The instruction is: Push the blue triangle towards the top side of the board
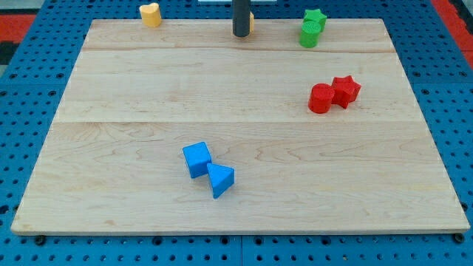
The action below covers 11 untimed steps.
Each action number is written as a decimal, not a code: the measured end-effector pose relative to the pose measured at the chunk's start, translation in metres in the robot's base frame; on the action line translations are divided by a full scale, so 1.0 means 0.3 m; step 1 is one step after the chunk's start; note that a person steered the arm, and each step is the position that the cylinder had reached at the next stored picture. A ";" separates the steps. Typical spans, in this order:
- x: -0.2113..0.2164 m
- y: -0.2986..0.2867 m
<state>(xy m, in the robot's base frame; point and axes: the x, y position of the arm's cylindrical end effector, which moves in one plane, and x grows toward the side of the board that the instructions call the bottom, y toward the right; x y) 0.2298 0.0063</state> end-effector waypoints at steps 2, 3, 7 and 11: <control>0.010 -0.004; 0.087 0.039; 0.673 0.280; 1.278 -0.021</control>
<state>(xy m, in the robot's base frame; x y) 0.6133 0.0001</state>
